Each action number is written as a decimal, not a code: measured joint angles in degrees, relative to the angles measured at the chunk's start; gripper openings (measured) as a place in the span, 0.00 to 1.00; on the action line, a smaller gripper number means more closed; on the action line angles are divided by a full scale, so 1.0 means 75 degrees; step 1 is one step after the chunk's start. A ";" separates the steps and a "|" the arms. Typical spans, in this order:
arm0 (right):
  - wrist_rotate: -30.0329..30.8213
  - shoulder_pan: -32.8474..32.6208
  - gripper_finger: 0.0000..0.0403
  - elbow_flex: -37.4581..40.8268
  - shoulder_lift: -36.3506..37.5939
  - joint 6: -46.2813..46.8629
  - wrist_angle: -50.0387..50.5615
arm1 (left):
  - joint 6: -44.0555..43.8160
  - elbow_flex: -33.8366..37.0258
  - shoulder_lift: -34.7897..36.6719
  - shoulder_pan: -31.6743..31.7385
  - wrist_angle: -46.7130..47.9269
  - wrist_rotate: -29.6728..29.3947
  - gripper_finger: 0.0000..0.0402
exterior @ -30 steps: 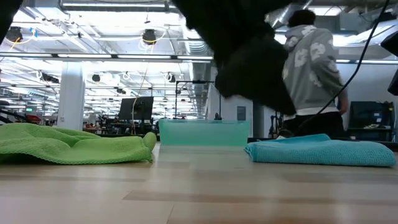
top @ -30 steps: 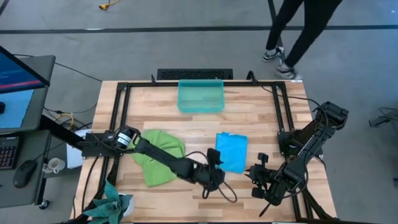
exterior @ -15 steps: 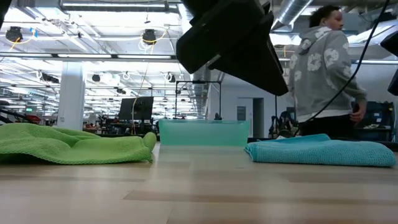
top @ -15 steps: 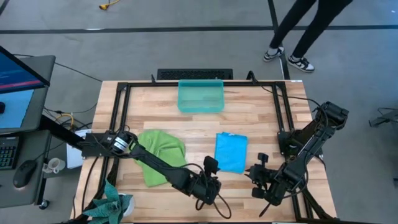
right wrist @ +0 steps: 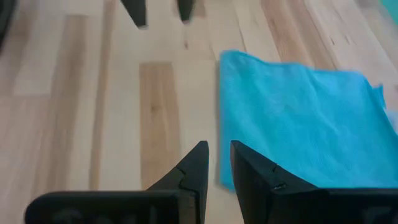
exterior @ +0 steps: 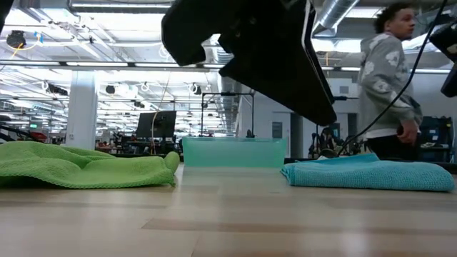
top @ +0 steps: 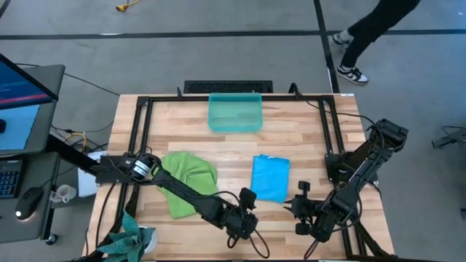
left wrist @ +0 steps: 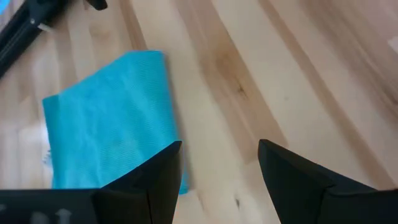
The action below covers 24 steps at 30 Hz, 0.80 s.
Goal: Roll microfiber towels into tight, uniform cylinder then place into a basket
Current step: Roll the blue microfiber cloth
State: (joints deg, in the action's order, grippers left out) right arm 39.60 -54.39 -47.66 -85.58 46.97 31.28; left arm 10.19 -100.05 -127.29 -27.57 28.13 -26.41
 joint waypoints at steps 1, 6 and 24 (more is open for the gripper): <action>0.0057 0.0000 0.23 0.0000 0.0000 -0.0166 -0.0149 | -0.0011 0.0001 -0.0015 0.0007 0.0058 0.0023 0.51; 0.0163 0.0000 0.23 0.0006 0.0000 -0.0814 -0.0571 | -0.0107 0.0244 -0.0029 0.0067 0.0187 0.0037 0.51; 0.0352 0.0476 0.23 0.1122 -0.0003 -0.0950 -0.2071 | -0.0521 0.0256 -0.0043 0.0256 0.0741 0.0032 0.51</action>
State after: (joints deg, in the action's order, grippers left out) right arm 42.24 -50.82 -39.24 -85.60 39.85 15.75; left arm 6.28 -98.13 -127.61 -25.65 33.69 -26.17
